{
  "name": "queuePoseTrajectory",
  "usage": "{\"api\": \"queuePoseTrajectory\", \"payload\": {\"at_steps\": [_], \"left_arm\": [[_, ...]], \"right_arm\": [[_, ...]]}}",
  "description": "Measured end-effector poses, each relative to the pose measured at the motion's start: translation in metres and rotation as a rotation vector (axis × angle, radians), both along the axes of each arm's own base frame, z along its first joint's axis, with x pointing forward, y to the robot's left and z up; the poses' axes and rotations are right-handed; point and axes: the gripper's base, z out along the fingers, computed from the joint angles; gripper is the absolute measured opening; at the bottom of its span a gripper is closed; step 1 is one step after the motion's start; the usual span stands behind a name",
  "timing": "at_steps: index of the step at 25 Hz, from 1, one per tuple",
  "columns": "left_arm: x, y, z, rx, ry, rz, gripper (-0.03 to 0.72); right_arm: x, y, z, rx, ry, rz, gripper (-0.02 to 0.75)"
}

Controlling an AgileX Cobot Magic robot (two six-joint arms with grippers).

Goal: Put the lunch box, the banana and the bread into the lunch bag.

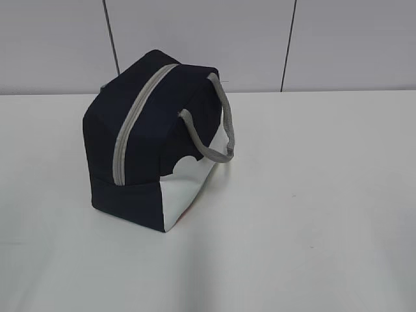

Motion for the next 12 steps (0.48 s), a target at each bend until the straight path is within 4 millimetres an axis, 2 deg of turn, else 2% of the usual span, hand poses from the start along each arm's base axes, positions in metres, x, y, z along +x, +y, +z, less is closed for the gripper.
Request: {"api": "queuePoseTrajectory", "payload": {"at_steps": [12], "left_arm": [[0.0000, 0.0000, 0.0000, 0.000, 0.000, 0.000, 0.235]], "right_arm": [[0.0004, 0.0008, 0.0009, 0.008, -0.010, -0.002, 0.425]]}}
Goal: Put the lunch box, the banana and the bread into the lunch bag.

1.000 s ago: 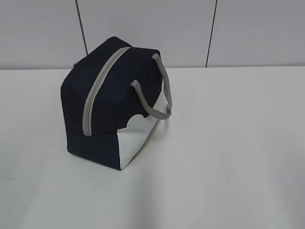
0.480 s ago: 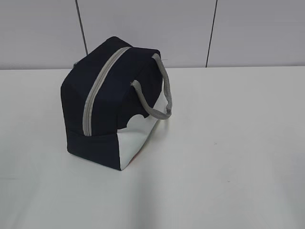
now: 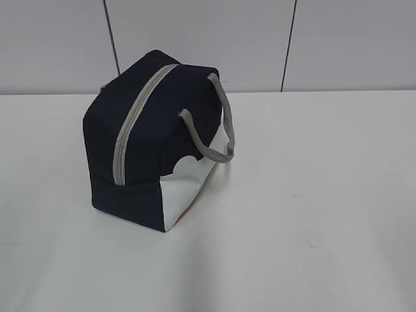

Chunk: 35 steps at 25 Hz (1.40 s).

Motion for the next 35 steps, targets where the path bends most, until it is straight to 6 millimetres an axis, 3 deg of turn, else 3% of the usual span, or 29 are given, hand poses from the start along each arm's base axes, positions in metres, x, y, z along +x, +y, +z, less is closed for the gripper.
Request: {"api": "queuePoseTrajectory", "payload": {"at_steps": [10, 20, 35], "left_arm": [[-0.008, 0.002, 0.000, -0.011, -0.052, 0.031, 0.235], [-0.027, 0.000, -0.002, -0.013, -0.190, 0.289, 0.235], [-0.028, -0.001, -0.002, -0.015, -0.189, 0.289, 0.235]], "right_arm": [[0.000, 0.000, 0.000, 0.000, 0.000, -0.021, 0.425], [0.000, 0.004, 0.000, 0.000, 0.000, -0.322, 0.425], [0.000, 0.004, 0.000, 0.000, 0.000, -0.364, 0.425]]}}
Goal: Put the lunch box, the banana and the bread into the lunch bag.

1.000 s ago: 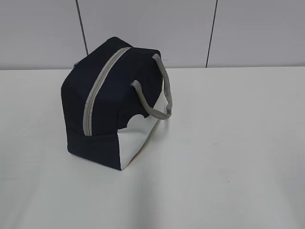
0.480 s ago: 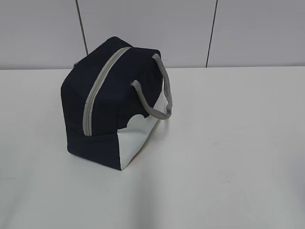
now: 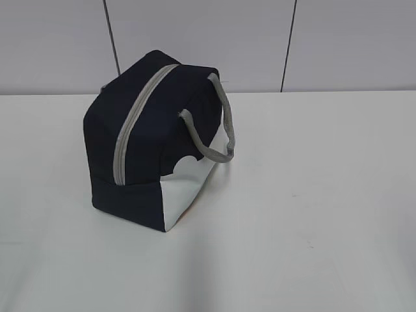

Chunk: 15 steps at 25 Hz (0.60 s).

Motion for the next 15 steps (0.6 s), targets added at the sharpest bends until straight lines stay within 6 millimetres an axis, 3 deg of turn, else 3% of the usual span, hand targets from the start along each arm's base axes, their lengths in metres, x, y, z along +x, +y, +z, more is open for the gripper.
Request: {"api": "queuePoseTrajectory", "payload": {"at_steps": [15], "left_arm": [[-0.0005, 0.0006, 0.0000, -0.001, 0.000, -0.033, 0.235]], "right_arm": [[-0.0001, -0.0014, 0.0001, 0.000, -0.002, 0.115, 0.425]]}}
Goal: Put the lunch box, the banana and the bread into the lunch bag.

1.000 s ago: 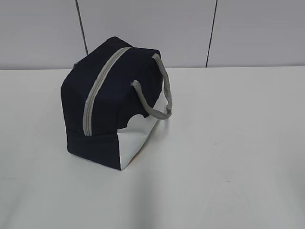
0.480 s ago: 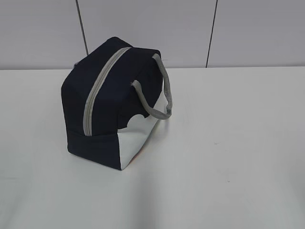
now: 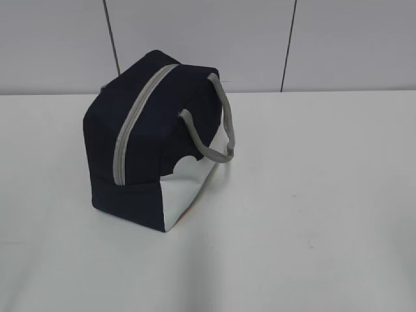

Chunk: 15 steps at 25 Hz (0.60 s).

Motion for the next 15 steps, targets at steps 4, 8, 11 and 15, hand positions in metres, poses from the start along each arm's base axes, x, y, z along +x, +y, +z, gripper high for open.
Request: {"api": "queuePoseTrajectory", "payload": {"at_steps": [4, 8, 11, 15], "left_arm": [[0.0000, 0.0001, 0.0000, -0.001, 0.000, -0.002, 0.235], [-0.0003, 0.0005, 0.0000, -0.001, 0.000, -0.023, 0.235], [-0.0004, 0.0005, 0.0000, -0.002, 0.000, -0.025, 0.235], [-0.0004, 0.0005, 0.0000, -0.002, 0.000, -0.025, 0.235]], "right_arm": [[0.0000, 0.0000, 0.0000, 0.000, 0.000, 0.000, 0.425], [0.0000, 0.0000, 0.0000, 0.000, 0.000, 0.000, 0.425], [0.0000, 0.0000, 0.0000, 0.000, 0.000, 0.000, 0.425], [0.0000, 0.0000, 0.0000, 0.000, 0.000, 0.000, 0.425]]}}
